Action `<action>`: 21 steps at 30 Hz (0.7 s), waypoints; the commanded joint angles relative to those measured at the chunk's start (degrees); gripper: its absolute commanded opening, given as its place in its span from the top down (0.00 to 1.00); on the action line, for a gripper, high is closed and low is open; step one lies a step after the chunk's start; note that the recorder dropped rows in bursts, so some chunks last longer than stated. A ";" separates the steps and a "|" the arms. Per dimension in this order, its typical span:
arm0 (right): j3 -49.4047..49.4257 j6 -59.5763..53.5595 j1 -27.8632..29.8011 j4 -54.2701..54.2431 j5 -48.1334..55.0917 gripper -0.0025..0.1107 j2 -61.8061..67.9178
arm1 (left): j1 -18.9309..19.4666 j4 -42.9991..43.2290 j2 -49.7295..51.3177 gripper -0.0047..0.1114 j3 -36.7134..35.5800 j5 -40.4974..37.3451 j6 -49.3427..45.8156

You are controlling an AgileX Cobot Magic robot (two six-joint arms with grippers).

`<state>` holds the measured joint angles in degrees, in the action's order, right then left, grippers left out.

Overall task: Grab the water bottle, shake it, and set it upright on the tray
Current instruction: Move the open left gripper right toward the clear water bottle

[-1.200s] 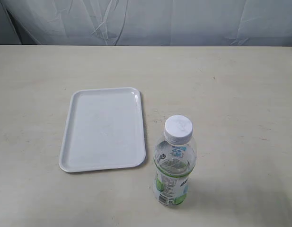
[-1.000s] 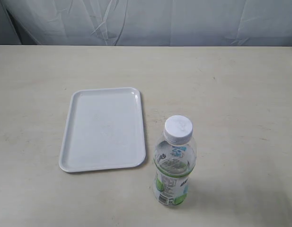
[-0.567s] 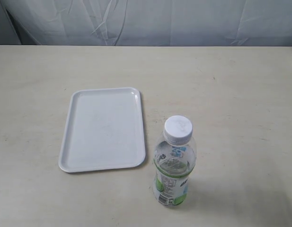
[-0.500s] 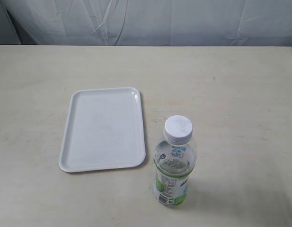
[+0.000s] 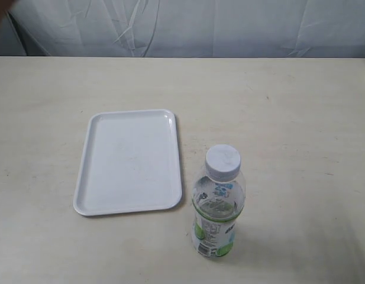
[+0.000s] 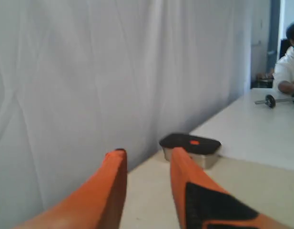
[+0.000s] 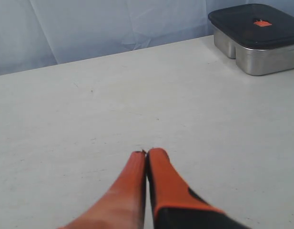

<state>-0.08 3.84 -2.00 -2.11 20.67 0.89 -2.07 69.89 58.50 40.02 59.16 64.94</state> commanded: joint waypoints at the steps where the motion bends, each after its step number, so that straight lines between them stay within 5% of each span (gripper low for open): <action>1: 0.08 -0.21 0.27 0.09 -0.39 0.94 -0.11 | -0.85 4.93 5.61 0.52 0.44 5.05 1.95; 10: 0.08 -0.21 0.27 0.09 -0.39 0.94 -0.11 | -14.05 5.00 12.31 0.47 0.44 3.39 -2.37; 16: 0.08 -0.21 0.27 0.09 -0.39 0.94 -0.11 | -17.74 1.56 12.53 0.46 0.44 2.04 -4.35; 21: 0.08 -0.21 0.27 0.09 -0.39 0.94 -0.11 | -19.60 1.42 13.30 0.21 0.44 1.24 -7.48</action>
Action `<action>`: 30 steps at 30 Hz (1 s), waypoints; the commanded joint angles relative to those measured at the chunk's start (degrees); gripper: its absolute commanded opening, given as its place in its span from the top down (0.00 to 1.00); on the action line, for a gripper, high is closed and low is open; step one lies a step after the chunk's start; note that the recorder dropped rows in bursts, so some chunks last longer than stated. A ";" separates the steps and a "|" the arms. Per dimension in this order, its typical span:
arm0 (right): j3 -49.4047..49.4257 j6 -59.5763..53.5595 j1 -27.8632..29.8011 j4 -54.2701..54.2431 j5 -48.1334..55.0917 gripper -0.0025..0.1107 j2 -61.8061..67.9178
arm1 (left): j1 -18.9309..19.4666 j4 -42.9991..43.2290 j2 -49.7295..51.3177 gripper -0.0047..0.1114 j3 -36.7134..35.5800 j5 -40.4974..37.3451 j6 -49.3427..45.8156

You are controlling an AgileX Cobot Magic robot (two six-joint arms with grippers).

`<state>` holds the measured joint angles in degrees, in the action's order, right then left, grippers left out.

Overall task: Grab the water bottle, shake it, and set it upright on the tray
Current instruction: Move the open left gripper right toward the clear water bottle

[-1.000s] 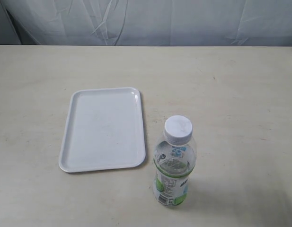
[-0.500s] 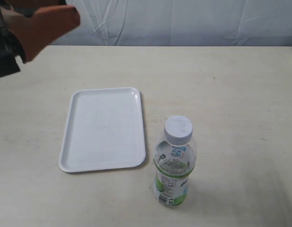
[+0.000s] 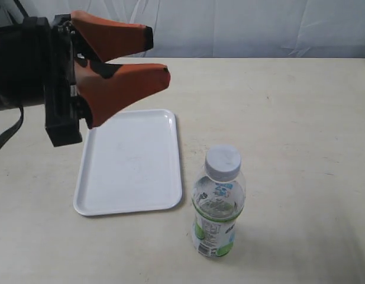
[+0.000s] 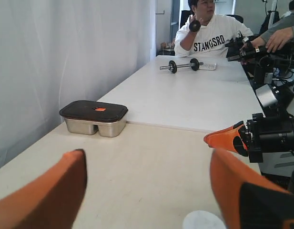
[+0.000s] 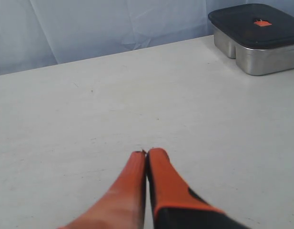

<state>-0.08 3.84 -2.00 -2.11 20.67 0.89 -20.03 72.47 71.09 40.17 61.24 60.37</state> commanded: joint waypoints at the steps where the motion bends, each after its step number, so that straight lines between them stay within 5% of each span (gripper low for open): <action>1: 0.08 -0.21 0.27 0.09 -0.39 0.94 -0.11 | -2.03 -1.29 1.21 0.12 0.29 -0.99 -4.10; 2: 0.08 -0.21 0.27 0.09 -0.39 0.94 -0.11 | -2.30 -1.29 1.67 0.05 0.29 -0.70 -4.53; 16: 0.08 -0.21 0.27 0.09 -0.39 0.94 -0.11 | -10.00 -12.06 15.75 0.05 0.29 8.72 -17.26; 30: 0.08 -0.21 0.27 0.09 -0.39 0.94 -0.11 | -14.65 -16.78 26.83 0.05 0.43 8.72 -22.11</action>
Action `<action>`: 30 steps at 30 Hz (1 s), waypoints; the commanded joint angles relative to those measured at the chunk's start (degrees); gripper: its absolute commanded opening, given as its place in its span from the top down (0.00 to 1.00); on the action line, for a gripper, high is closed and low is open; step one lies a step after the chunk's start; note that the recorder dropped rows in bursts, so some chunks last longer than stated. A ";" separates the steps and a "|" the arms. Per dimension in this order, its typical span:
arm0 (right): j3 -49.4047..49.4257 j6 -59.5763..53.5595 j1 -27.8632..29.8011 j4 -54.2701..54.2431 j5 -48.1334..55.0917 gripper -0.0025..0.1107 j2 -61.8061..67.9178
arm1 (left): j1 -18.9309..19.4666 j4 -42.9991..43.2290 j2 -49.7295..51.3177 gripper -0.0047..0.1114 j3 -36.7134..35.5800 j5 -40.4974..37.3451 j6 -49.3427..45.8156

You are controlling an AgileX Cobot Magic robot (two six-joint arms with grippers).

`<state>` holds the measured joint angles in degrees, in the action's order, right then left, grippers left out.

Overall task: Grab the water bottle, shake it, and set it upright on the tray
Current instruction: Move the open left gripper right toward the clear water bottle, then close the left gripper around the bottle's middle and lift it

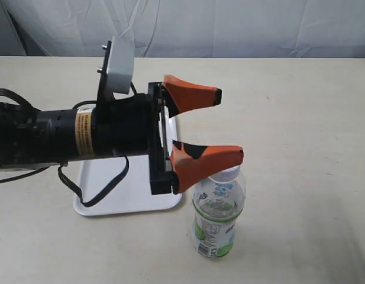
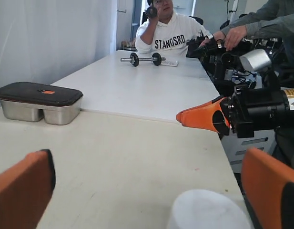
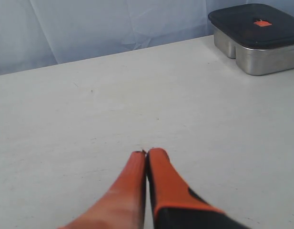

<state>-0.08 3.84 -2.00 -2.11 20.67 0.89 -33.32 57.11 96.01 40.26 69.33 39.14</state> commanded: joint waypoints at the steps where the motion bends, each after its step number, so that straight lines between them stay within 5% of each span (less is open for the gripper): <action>1: 0.08 -0.21 0.27 0.09 -0.39 0.94 -0.11 | -1.68 -1.29 2.60 0.05 0.33 0.64 -0.88; 30: 0.08 -0.21 0.27 0.09 -0.39 0.94 -0.11 | -4.53 0.72 12.23 0.05 0.33 0.64 -4.72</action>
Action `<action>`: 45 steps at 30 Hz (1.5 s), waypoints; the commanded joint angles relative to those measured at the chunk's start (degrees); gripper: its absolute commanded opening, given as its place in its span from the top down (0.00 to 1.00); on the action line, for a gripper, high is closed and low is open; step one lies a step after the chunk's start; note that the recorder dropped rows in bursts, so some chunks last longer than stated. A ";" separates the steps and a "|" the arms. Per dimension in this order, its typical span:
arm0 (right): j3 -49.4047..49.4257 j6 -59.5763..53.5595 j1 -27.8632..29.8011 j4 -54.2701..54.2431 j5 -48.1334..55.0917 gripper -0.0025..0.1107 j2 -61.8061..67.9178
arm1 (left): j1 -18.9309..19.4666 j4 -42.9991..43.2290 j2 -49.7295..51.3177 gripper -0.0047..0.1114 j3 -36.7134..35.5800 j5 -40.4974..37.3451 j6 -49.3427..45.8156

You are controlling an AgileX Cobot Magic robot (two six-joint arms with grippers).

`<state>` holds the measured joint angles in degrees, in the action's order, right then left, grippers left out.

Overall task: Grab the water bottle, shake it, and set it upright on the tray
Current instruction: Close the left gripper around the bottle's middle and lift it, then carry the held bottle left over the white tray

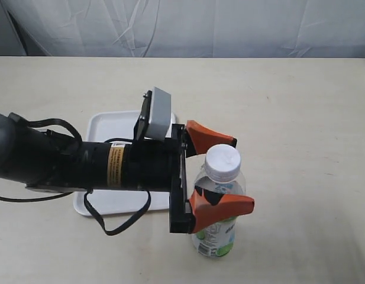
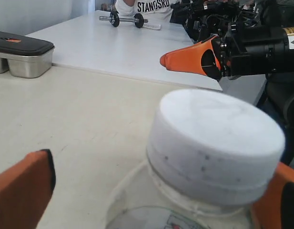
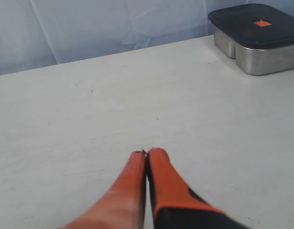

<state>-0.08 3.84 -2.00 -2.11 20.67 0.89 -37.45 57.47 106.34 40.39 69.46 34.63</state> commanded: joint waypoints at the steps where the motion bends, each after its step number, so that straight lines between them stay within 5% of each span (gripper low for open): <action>1: 0.08 -0.21 0.27 0.09 -0.39 0.94 -0.11 | -0.40 0.37 3.20 0.05 0.20 0.50 0.04; 18: 0.08 -0.21 0.27 0.09 -0.39 0.94 -0.11 | -0.40 -0.05 8.27 0.08 0.20 0.50 -0.36; 21: 0.08 -0.21 0.27 0.09 -0.39 0.94 -0.11 | -0.40 -1.02 8.27 0.18 0.20 0.50 -0.36; 28: 0.08 -0.21 0.27 0.20 -0.39 0.94 -0.11 | -0.40 0.91 8.27 0.69 0.20 0.50 4.39; 33: 0.08 -0.21 0.27 0.06 -0.39 0.94 -0.11 | -0.40 1.49 8.27 0.95 0.20 0.50 4.39; 39: 0.08 -0.21 0.27 0.06 -0.39 0.94 -0.11 | -0.40 -3.51 5.64 0.96 0.20 0.50 6.82; 43: 0.08 -0.21 0.27 0.06 -0.39 0.94 -0.11 | -0.40 -14.11 -0.59 0.96 0.97 0.50 6.28; 45: 0.08 -0.21 0.27 0.06 -0.39 0.94 -0.11 | -0.01 -17.38 -5.29 0.96 3.19 -5.15 4.20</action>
<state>-0.08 3.84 -2.00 -2.11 20.67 0.89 -37.57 48.35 107.99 40.89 65.93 40.61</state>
